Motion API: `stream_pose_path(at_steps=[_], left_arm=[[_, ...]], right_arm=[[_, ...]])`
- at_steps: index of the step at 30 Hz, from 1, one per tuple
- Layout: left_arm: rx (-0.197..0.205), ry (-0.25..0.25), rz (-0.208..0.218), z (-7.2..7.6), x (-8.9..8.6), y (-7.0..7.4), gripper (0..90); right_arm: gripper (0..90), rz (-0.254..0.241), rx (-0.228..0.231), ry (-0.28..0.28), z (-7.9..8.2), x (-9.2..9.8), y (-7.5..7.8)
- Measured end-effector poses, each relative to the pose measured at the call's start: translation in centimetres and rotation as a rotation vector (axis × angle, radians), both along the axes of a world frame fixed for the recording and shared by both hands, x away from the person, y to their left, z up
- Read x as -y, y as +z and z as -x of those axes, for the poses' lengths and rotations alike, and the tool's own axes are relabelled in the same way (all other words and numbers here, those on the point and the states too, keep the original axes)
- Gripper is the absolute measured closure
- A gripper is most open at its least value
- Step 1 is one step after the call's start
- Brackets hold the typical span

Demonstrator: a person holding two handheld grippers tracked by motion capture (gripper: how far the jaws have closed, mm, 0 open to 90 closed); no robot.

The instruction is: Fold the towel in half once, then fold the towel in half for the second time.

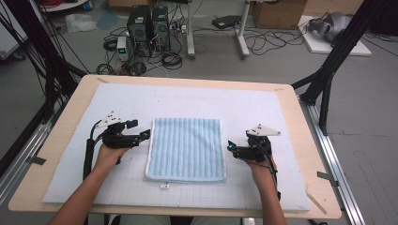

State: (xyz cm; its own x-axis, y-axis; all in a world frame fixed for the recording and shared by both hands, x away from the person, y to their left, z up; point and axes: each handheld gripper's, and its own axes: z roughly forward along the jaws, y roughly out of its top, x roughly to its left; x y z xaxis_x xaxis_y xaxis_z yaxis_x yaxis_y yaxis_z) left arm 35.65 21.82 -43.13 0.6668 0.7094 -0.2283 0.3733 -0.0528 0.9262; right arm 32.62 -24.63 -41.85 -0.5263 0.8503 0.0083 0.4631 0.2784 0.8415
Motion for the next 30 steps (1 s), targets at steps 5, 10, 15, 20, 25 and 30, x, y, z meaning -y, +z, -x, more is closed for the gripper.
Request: stream_pose_path(at_steps=[5,10,15,20,25,30], left_arm=[[0.021,-0.019,-0.008,0.6,0.2,-0.3,17.8],[0.036,-0.016,0.009,0.5,0.0,-0.1,18.2],[0.036,-0.005,0.002,0.6,-0.1,0.0,18.5],[0.037,-0.001,-0.007,0.7,0.0,0.0,18.6],[0.028,0.002,-0.005,0.6,-0.1,0.0,18.6],[0.005,0.016,-0.004,0.3,-0.2,-0.3,18.6]], right_arm=[[12.2,-0.022,0.026,0.006,0.2,0.7,0.5],[11.8,-0.033,0.048,0.002,0.3,1.2,0.6],[11.6,-0.038,0.036,-0.004,0.2,1.3,0.6],[11.6,-0.044,0.027,0.000,0.3,1.5,0.6],[11.6,-0.047,0.029,-0.005,0.1,1.6,0.5],[11.6,-0.049,0.018,-0.001,0.1,1.5,0.4]])
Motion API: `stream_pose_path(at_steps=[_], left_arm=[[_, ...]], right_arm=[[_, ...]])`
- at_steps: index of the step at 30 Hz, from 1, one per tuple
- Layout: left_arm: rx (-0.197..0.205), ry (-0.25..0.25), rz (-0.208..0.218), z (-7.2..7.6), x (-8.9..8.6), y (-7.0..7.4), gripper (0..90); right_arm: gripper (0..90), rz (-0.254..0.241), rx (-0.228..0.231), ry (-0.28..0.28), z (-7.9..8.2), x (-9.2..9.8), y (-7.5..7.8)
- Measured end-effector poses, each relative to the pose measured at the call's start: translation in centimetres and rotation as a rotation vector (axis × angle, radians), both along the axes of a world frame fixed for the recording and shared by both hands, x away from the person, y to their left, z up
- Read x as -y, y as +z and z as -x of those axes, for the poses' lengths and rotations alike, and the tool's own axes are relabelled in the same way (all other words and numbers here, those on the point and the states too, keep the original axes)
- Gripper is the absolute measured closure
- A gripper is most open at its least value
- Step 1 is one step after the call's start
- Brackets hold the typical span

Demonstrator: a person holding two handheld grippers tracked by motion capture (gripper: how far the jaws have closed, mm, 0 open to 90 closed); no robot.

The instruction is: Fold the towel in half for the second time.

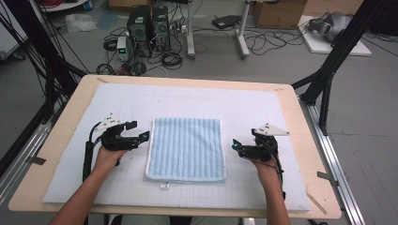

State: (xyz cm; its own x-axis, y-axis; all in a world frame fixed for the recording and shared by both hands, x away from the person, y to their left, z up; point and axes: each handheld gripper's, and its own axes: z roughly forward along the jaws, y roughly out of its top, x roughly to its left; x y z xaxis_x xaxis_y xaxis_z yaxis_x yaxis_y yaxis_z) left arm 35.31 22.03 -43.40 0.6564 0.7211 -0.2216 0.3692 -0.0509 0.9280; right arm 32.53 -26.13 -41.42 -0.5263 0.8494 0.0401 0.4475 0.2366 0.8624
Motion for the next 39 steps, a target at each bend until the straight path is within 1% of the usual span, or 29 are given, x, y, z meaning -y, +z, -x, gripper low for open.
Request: stream_pose_path(at_steps=[2,6,8,11,14,16,17,18,20,22,23,25,26,28,30,31,33,36,37,39], left_arm=[[-0.005,0.002,0.002,-0.1,0.0,-0.1,18.6],[-0.015,0.009,-0.008,-0.2,0.1,-0.1,18.3],[-0.020,0.013,-0.011,-0.4,0.2,0.0,18.5],[-0.014,0.030,-0.017,-0.8,0.1,0.6,18.4],[-0.018,0.049,-0.009,-1.5,0.0,0.9,18.4],[-0.035,0.082,-0.029,-2.3,0.0,1.1,18.5],[-0.038,0.097,-0.028,-2.7,-0.1,1.0,19.5],[-0.056,0.105,-0.033,-3.1,-0.1,1.0,21.9],[-0.072,0.118,-0.056,-3.9,0.0,0.8,23.6],[-0.087,0.116,-0.077,-4.5,0.1,0.7,25.2],[-0.077,0.118,-0.082,-4.8,0.3,0.6,26.6],[-0.096,0.106,-0.111,-5.4,0.6,0.3,30.1],[-0.103,0.103,-0.111,-5.7,0.8,0.2,31.1],[-0.118,0.101,-0.130,-6.5,1.4,-0.2,32.7],[-0.116,0.101,-0.146,-7.0,1.8,-0.5,34.0],[-0.127,0.094,-0.167,-7.4,2.1,-0.6,34.6],[-0.133,0.083,-0.187,-7.8,2.6,-0.9,35.6],[-0.155,0.072,-0.217,-8.4,3.2,-1.4,37.4],[-0.169,0.064,-0.235,-8.5,3.4,-1.5,40.5],[-0.176,0.062,-0.263,-8.5,3.7,-1.7,44.7]], right_arm=[[11.6,0.000,-0.001,-0.002,0.0,0.0,0.0],[11.6,-0.010,-0.008,0.000,0.0,0.0,-0.1],[11.6,-0.010,-0.003,0.006,0.0,0.0,-0.1],[11.6,-0.019,-0.007,0.005,0.0,0.1,-0.1],[11.6,-0.027,-0.008,0.006,0.0,0.1,-0.1],[11.6,-0.028,-0.009,0.010,0.0,0.1,-0.1],[11.6,-0.028,-0.009,0.010,0.0,0.1,-0.1],[11.6,-0.031,-0.015,0.006,0.0,0.1,-0.1],[11.6,-0.034,-0.015,0.006,0.0,0.1,-0.1],[11.6,-0.035,-0.015,0.007,0.0,0.2,-0.1],[11.6,-0.035,-0.016,0.007,0.0,0.2,-0.2],[11.6,-0.033,-0.024,0.010,-0.1,0.1,-0.3],[11.6,-0.032,-0.029,0.010,-0.1,0.1,-0.4],[11.6,-0.025,-0.032,0.014,-0.2,0.0,-0.5],[11.6,-0.026,-0.038,0.016,-0.2,-0.1,-0.6],[11.6,-0.025,-0.041,0.017,-0.2,-0.1,-0.6],[11.6,-0.026,-0.046,0.017,-0.2,-0.1,-0.6],[11.6,-0.029,-0.043,0.014,-0.2,0.0,-0.7],[11.6,-0.028,-0.045,0.016,-0.2,0.0,-0.7],[11.6,-0.031,-0.048,0.013,-0.2,0.1,-0.7]])
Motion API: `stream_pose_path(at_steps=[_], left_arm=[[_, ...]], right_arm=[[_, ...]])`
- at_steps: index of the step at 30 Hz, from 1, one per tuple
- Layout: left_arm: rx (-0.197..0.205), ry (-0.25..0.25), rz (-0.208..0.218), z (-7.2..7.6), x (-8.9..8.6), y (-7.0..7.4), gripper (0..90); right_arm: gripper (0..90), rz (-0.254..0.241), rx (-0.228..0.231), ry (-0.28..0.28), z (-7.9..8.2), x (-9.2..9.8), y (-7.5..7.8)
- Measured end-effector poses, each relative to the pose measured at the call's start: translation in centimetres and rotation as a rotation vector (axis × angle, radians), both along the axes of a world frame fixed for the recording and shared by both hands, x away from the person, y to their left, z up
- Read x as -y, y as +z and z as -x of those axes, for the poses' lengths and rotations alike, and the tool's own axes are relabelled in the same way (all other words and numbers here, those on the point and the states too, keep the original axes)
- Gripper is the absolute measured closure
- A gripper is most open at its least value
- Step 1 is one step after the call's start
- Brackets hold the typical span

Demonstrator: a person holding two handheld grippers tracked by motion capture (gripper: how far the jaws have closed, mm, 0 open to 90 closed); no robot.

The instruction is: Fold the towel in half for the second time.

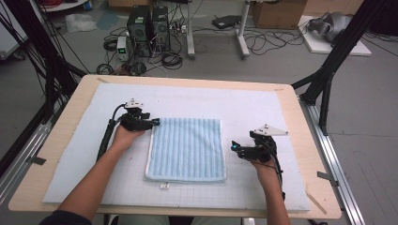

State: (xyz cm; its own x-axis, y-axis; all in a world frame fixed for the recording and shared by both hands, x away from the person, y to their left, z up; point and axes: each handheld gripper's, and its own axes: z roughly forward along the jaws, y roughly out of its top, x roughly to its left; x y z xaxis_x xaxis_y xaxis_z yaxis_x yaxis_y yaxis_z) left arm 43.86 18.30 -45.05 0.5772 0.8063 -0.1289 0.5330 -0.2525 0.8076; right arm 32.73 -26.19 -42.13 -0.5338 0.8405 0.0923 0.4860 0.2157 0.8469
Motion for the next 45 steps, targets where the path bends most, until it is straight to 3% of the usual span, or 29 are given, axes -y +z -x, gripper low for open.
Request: stream_pose_path(at_steps=[5,8,12,16,20,26,29,33,38,41,45], left_arm=[[0.026,-0.059,-0.057,0.3,0.6,0.0,68.0],[0.037,-0.064,-0.075,0.4,0.8,0.0,84.0],[0.030,-0.061,-0.059,0.3,0.7,0.0,85.8],[0.030,-0.060,-0.056,0.3,0.7,0.0,86.0],[0.025,-0.059,-0.051,0.3,0.6,0.0,86.3],[0.013,-0.056,-0.034,0.3,0.5,-0.1,86.5],[0.005,-0.057,-0.019,0.2,0.3,-0.1,86.5],[-0.005,-0.057,-0.008,0.2,0.2,-0.1,86.3],[-0.009,-0.054,0.000,0.2,0.2,-0.1,86.3],[-0.009,-0.055,0.002,0.2,0.1,-0.1,86.3],[-0.011,-0.055,0.006,0.2,0.1,-0.1,86.4]], right_arm=[[11.6,0.008,-0.006,-0.001,-0.1,0.0,-0.2],[11.6,0.011,-0.013,-0.002,-0.1,-0.1,-0.2],[11.6,0.010,-0.016,0.004,-0.4,-0.4,-0.4],[11.6,-0.046,-0.029,0.005,-1.2,-1.2,-0.3],[11.6,-0.031,-0.048,0.025,-2.7,-2.3,-0.1],[11.9,-0.048,-0.101,0.033,-5.9,-3.4,-0.2],[19.2,-0.060,-0.109,0.037,-7.2,-3.8,-0.1],[31.0,-0.044,-0.094,0.049,-8.3,-4.3,-0.1],[39.0,-0.034,-0.113,0.057,-9.5,-4.9,-0.5],[41.8,0.015,-0.135,0.058,-10.4,-6.0,-0.9],[52.1,0.082,-0.176,0.065,-11.6,-7.2,-1.3]])
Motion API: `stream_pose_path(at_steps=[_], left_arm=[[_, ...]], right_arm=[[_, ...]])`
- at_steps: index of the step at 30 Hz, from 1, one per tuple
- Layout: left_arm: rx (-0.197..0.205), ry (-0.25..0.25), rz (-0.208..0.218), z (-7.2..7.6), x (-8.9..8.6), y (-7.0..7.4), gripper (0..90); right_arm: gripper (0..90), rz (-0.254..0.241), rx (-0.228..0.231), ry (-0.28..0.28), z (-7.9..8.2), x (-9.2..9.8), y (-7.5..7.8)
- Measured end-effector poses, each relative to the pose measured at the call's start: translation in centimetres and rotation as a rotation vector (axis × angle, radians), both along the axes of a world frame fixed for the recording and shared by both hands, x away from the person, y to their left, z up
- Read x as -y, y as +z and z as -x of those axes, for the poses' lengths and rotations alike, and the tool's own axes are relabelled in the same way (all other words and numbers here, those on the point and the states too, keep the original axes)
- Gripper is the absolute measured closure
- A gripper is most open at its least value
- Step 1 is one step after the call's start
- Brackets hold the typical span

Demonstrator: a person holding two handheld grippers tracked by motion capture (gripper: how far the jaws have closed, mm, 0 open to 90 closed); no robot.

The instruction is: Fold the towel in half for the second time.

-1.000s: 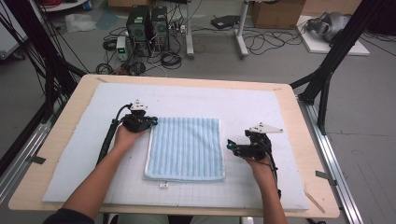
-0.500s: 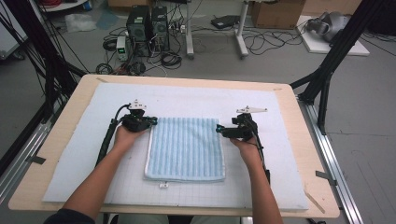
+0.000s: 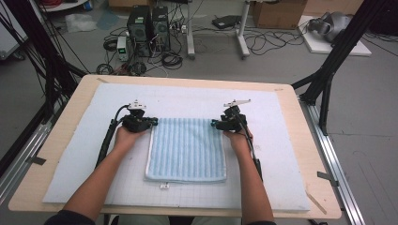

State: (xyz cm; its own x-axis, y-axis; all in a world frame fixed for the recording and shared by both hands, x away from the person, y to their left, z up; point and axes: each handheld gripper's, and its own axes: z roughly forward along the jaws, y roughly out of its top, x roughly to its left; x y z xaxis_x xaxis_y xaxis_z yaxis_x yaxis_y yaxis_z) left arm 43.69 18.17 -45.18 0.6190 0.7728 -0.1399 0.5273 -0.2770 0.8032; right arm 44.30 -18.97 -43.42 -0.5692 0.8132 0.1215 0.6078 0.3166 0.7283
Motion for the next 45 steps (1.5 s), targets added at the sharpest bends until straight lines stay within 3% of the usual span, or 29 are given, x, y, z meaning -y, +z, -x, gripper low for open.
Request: stream_pose_path(at_steps=[3,5,7,11,17,21,26,28,30,33,37,38,45], left_arm=[[-0.001,-0.004,-0.005,0.0,0.0,0.0,86.4],[0.001,-0.005,-0.003,0.0,0.0,0.0,86.4],[0.001,-0.005,-0.003,0.0,0.0,0.0,86.5],[-0.013,0.012,0.028,-0.2,-0.3,0.0,86.9],[0.040,0.035,0.083,-0.9,-0.5,1.5,86.9],[0.080,0.035,0.140,-1.3,-0.6,2.2,86.9],[0.041,0.010,0.153,-1.0,-0.9,2.3,86.8],[0.039,-0.003,0.156,-0.6,-1.0,2.7,86.8],[0.077,-0.004,0.176,0.5,-1.0,2.8,86.8],[0.081,-0.023,0.184,1.7,-1.1,2.7,86.8],[0.091,-0.050,0.198,3.3,-1.4,3.0,86.8],[0.110,-0.055,0.207,3.9,-1.5,3.2,86.8],[0.135,-0.086,0.220,6.8,-1.9,3.4,86.7]], right_arm=[[65.7,0.042,-0.019,0.034,-0.5,-0.6,-0.6],[79.1,0.055,-0.009,0.018,-0.4,-0.7,-0.6],[83.3,0.046,-0.009,0.025,-0.5,-0.4,-0.6],[84.7,0.030,0.005,0.009,-0.6,-0.3,-0.5],[84.9,-0.013,0.120,-0.034,-0.9,-0.1,0.4],[84.8,-0.053,0.125,-0.059,-1.1,0.4,0.8],[84.8,-0.078,0.128,-0.037,-0.7,0.7,1.3],[84.7,-0.080,0.141,-0.020,-0.3,0.7,1.6],[84.7,-0.093,0.147,-0.004,0.2,1.0,1.9],[84.7,-0.120,0.150,0.006,1.1,1.5,2.0],[84.6,-0.153,0.158,0.041,2.8,1.8,2.2],[84.6,-0.153,0.160,0.047,3.1,1.8,2.3],[84.3,-0.165,0.190,0.102,6.2,2.0,3.0]])
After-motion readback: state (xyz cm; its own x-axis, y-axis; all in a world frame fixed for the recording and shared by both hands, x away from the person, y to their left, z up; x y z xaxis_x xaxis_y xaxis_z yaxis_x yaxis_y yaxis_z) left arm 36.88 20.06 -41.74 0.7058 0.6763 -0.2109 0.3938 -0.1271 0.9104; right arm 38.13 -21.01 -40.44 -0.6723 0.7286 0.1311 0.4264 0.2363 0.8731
